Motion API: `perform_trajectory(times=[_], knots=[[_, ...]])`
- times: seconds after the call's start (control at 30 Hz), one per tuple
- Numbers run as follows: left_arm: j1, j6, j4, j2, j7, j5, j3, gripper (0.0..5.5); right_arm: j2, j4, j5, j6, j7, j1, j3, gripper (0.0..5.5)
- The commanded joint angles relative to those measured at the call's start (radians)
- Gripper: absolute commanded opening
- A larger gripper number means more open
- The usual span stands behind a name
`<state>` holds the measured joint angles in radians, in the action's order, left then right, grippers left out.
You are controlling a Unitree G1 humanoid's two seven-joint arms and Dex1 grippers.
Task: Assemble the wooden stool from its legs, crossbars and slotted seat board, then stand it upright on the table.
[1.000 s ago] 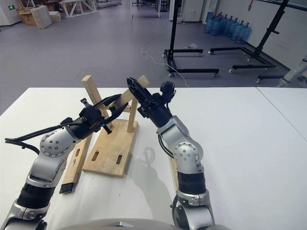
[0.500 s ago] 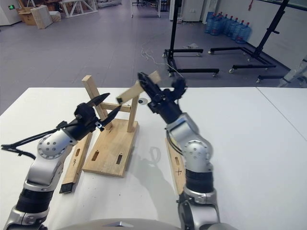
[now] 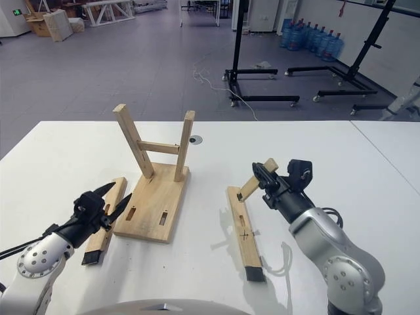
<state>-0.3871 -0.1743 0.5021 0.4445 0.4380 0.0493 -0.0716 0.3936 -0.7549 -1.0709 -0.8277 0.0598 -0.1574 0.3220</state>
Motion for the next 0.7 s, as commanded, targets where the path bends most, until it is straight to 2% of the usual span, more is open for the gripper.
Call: perform_trajectory(times=[0.03, 0.17, 0.43, 0.7], knots=[[-0.027, 0.052, -0.106, 0.003, -0.002, 0.003, -0.040, 2.67, 0.044, 0.001, 0.007, -0.010, -0.021, -0.032, 0.000, 0.39], [-0.025, 0.093, -0.187, -0.004, -0.016, -0.007, -0.052, 2.67, 0.058, 0.023, 0.032, -0.006, -0.024, -0.051, -0.007, 0.39], [0.000, 0.075, -0.149, -0.003, -0.022, -0.013, -0.038, 2.67, 0.087, 0.024, 0.037, -0.036, -0.046, -0.123, -0.023, 0.39], [0.025, 0.050, -0.187, -0.009, -0.030, -0.014, -0.049, 2.67, 0.075, 0.050, 0.037, -0.040, -0.057, -0.091, -0.072, 0.39]])
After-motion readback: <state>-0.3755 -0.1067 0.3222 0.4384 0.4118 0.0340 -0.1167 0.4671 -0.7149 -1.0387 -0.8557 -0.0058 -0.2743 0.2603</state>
